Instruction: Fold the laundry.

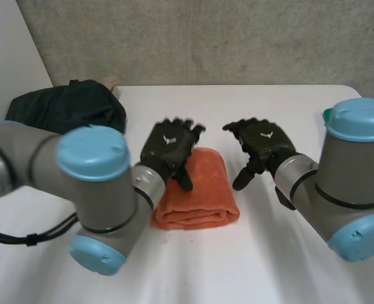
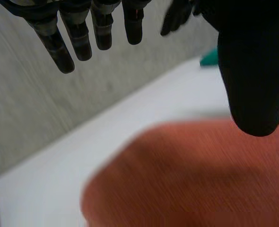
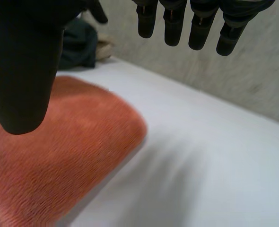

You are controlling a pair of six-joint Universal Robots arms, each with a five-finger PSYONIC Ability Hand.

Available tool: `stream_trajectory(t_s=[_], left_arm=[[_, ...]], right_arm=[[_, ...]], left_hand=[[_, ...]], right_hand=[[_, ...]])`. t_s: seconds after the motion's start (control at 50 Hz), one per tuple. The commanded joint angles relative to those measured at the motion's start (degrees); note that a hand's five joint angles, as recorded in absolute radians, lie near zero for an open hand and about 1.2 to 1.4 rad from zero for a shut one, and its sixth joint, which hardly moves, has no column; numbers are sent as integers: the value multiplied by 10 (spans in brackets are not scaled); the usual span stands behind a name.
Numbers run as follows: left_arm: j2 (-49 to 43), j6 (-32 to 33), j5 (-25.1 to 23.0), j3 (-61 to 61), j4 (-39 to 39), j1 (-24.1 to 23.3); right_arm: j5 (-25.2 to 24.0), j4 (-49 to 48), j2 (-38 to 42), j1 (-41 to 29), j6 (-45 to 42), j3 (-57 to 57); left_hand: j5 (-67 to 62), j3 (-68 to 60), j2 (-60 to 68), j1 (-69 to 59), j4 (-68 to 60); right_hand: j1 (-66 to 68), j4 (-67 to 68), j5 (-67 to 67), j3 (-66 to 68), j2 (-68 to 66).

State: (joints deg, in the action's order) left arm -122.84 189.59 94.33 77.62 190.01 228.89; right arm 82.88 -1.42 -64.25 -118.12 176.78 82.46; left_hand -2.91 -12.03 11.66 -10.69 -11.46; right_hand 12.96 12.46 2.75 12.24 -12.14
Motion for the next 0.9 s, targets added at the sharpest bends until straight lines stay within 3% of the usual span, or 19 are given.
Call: stream_trajectory(t_s=[0.02, 0.14, 0.22, 0.32, 0.42, 0.56, 0.74, 0.8, 0.9], left_arm=[[-37, 15, 97, -4, -57, 3], [-40, 64, 100, 42, -68, 16], [-39, 97, 97, 52, -63, 17], [-21, 109, 89, 45, -51, 23], [43, 107, 60, 27, -39, 34], [112, 96, -88, 0, -31, 63], [126, -3, -315, -35, -81, 122], [126, -25, -368, -49, -113, 134], [123, -31, -392, -53, -126, 136]], right_arm=[[-71, 53, 93, -4, 8, -63], [-70, 62, 144, -4, 1, -92], [-30, 70, 153, -4, -30, -112], [18, 72, 115, -6, -121, -121], [27, 63, 55, -30, -153, -90], [59, -7, 27, -117, -162, -4], [127, -111, 53, -173, -163, 76], [127, -142, 78, -174, -165, 80], [130, -174, 111, -174, -194, 72]], left_hand=[[15, 6, -3, -7, 1], [19, 10, -6, -4, 4], [25, 17, -13, 3, 11], [25, 17, -13, 3, 11], [25, 17, -13, 3, 11], [22, 13, -9, 0, 7], [12, 3, 1, -10, -3], [10, 1, 2, -12, -4], [8, 0, 4, -14, -6]], right_hand=[[-30, -25, -28, -22, 21], [-30, -25, -28, -22, 21], [0, 5, 2, 7, -8], [2, 7, 4, 9, -10], [2, 7, 4, 9, -10], [-2, 3, 0, 5, -6], [-22, -17, -20, -15, 14], [-19, -14, -17, -11, 10], [-7, -2, -5, 0, -1]])
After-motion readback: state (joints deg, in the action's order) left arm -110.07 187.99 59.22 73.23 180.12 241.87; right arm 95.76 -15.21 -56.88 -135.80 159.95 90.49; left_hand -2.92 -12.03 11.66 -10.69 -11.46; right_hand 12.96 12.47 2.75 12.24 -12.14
